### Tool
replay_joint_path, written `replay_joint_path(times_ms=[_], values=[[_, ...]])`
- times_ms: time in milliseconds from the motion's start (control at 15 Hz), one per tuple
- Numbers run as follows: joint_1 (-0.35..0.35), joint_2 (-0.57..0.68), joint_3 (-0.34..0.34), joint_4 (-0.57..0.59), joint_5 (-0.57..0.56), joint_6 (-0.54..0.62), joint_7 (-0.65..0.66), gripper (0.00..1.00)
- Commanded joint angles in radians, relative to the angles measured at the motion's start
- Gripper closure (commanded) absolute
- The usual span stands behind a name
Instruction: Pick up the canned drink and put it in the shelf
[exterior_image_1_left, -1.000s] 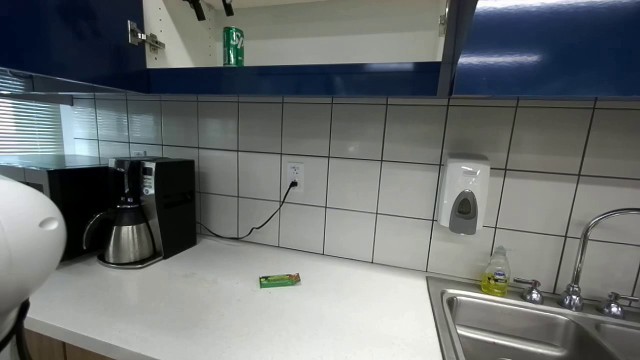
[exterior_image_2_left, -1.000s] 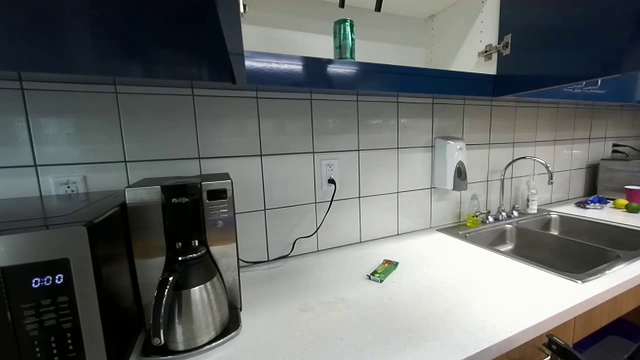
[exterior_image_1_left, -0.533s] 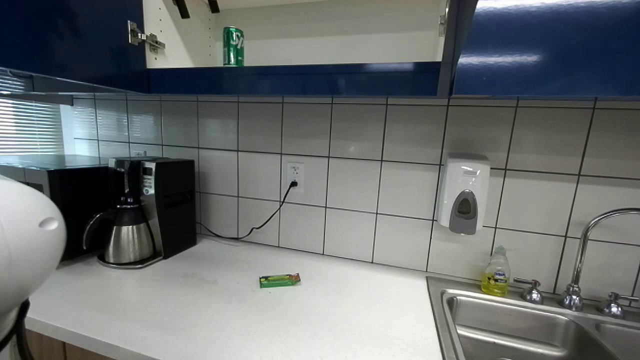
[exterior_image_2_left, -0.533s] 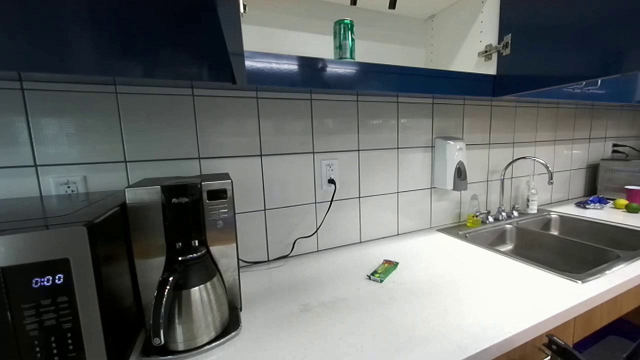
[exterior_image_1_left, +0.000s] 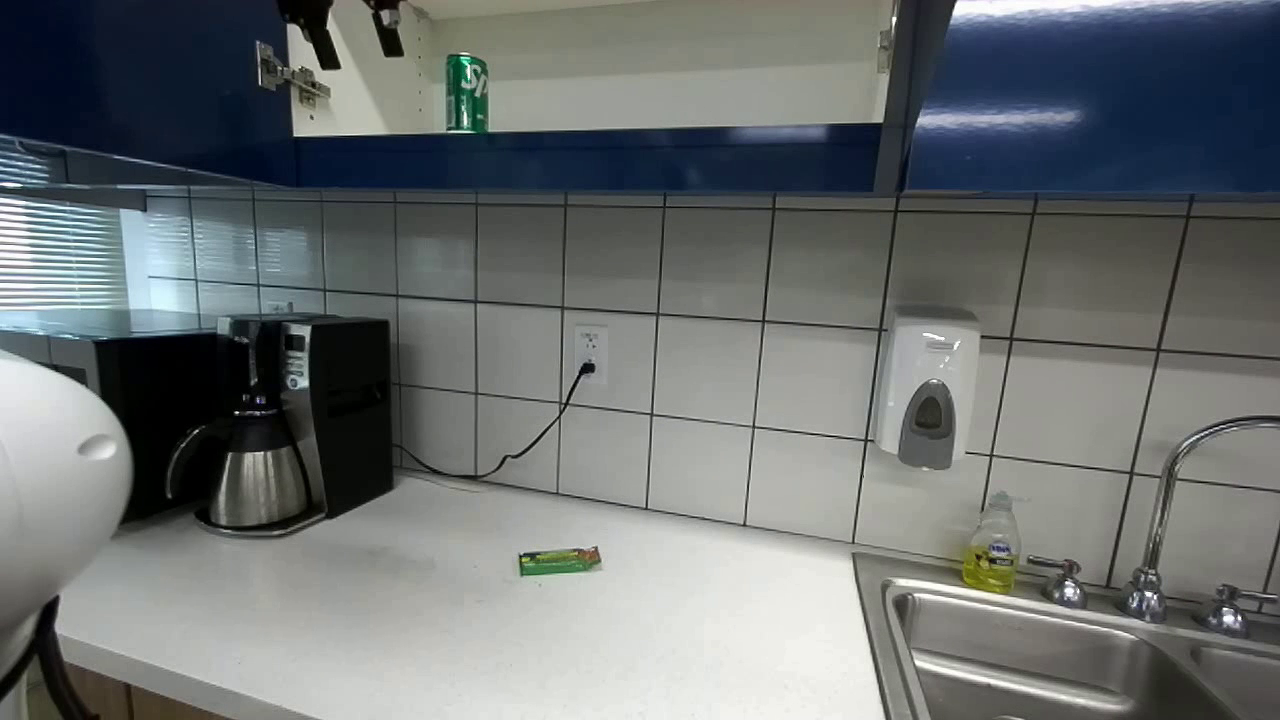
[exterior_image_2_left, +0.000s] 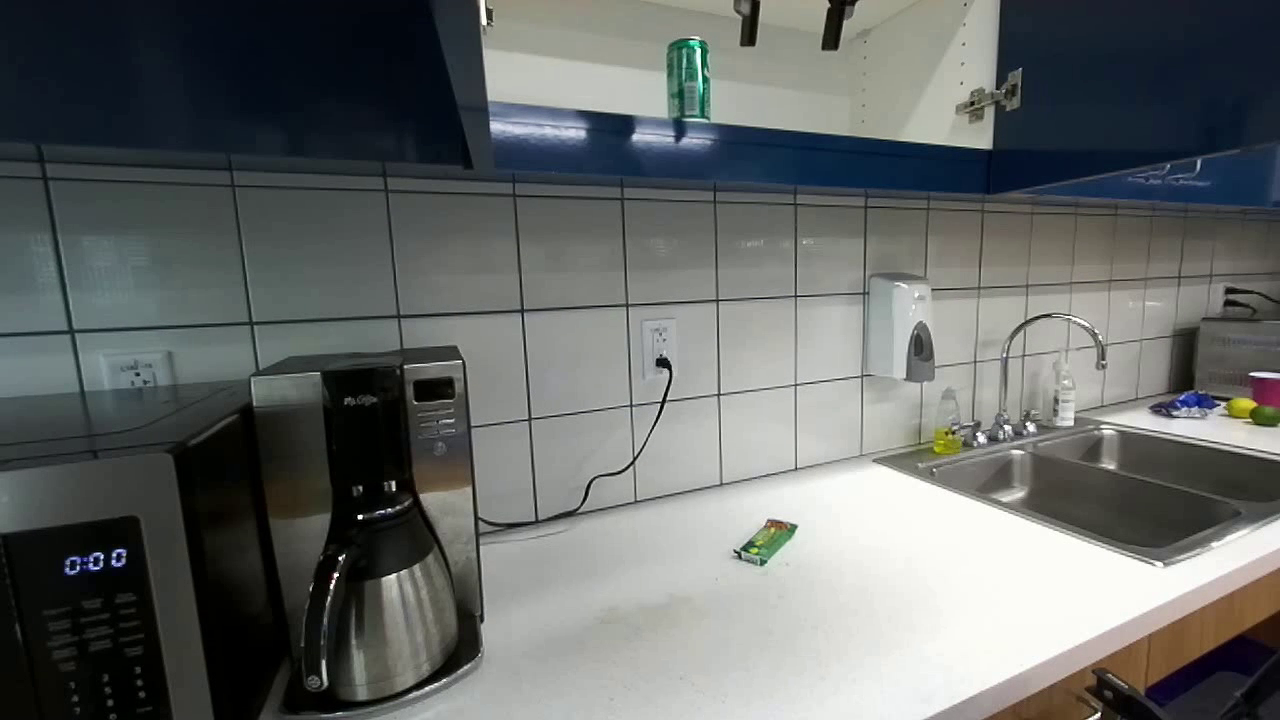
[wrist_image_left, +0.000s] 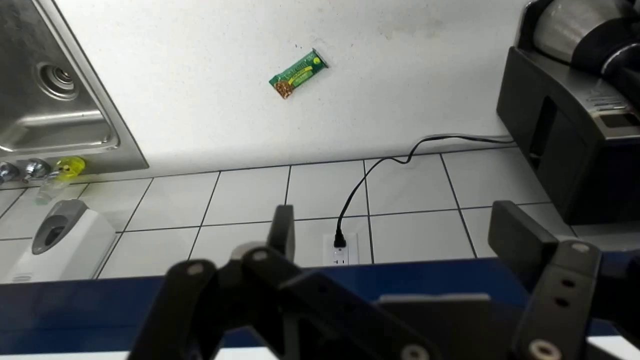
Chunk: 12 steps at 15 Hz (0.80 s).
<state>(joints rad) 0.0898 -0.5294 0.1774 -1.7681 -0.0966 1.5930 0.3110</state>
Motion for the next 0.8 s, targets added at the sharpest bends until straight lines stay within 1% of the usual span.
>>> replay_joint_path(times_ms=[0,400,733], values=[[0.004,-0.106,-0.014,-0.175,0.033,0.086,-0.032,0.0],[0.006,-0.146,-0.024,-0.388,0.046,0.255,-0.078,0.0],[0.006,-0.126,-0.032,-0.501,0.058,0.343,-0.107,0.0]])
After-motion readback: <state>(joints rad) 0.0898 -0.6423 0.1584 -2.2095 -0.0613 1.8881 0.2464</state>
